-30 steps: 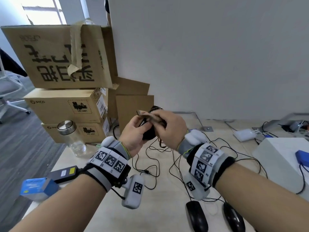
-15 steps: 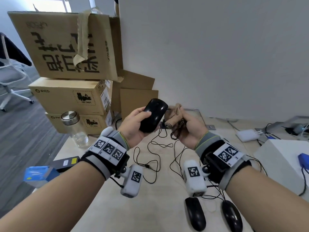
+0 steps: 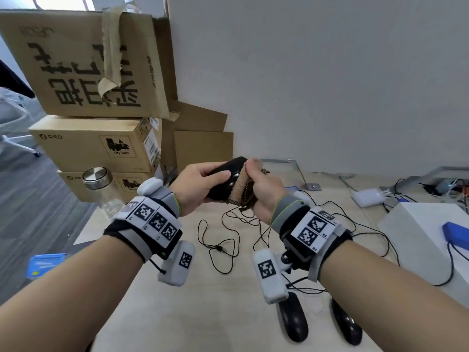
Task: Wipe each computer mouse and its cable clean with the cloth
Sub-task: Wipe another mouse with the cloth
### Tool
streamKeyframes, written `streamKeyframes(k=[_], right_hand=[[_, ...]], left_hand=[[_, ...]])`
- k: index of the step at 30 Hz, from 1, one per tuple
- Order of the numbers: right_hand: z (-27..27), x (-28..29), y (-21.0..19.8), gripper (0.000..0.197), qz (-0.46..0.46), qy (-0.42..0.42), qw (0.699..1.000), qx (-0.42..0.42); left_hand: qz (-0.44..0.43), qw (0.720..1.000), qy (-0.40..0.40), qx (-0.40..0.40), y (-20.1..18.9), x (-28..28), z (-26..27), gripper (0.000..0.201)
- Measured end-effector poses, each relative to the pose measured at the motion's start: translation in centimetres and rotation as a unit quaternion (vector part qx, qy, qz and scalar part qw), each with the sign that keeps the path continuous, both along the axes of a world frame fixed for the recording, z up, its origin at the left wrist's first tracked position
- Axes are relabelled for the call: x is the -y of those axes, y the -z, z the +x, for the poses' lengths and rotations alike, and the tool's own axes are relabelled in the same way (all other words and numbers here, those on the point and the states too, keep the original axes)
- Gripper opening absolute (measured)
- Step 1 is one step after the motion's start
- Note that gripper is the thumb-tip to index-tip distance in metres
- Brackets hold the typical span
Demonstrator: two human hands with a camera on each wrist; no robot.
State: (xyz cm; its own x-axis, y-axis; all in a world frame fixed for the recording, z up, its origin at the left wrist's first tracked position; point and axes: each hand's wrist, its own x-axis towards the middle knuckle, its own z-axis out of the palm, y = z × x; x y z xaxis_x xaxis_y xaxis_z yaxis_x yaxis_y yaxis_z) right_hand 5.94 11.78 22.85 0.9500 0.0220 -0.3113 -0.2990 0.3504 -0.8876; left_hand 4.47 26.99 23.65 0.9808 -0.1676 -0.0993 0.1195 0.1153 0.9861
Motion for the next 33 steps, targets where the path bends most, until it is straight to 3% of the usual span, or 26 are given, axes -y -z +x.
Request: streamKeyframes(k=[8, 11, 18, 21, 25, 27, 29, 31, 33], right_hand=[[1.4, -0.5, 1.2, 0.033, 0.02, 0.081, 0.995, -0.062], [2.0, -0.3, 1.5, 0.024, 0.006, 0.096, 0.994, -0.056], [2.3, 1.0, 1.4, 0.028, -0.152, 0.056, 0.986, -0.036], [2.6, 2.2, 1.5, 0.028, -0.233, 0.073, 0.97, -0.017], [2.5, 2.4, -0.1, 0.036, -0.294, 0.103, 0.949, 0.056], [2.0, 1.3, -0.6, 0.039, -0.368, 0.08, 0.916, 0.137], [1.4, 0.0, -0.2, 0.038, -0.404, 0.011, 0.889, 0.214], [0.3, -1.2, 1.0, 0.043, -0.459, -0.068, 0.833, 0.301], [-0.8, -1.7, 2.4, 0.058, -0.502, -0.097, 0.766, 0.389]], left_hand=[[0.175, 0.983, -0.002, 0.054, 0.0, 0.3, 0.5, 0.023], [0.181, 0.983, 0.004, 0.037, -0.3, 0.5, 0.6, 0.021], [0.213, 0.975, -0.032, 0.047, 0.6, 1.0, 0.4, 0.019], [0.246, 0.963, -0.092, 0.067, 0.7, 0.9, 0.6, 0.021], [-0.003, 0.987, -0.103, -0.125, 0.4, 0.8, 0.7, 0.017], [-0.072, 0.98, -0.085, -0.164, 0.5, 1.4, 0.4, 0.019], [-0.147, 0.972, -0.051, -0.174, 0.4, 2.6, 0.5, 0.04], [-0.232, 0.954, -0.032, -0.186, 0.1, 3.3, 0.6, 0.071], [-0.297, 0.933, -0.058, -0.196, -0.3, 3.3, 1.0, 0.087]])
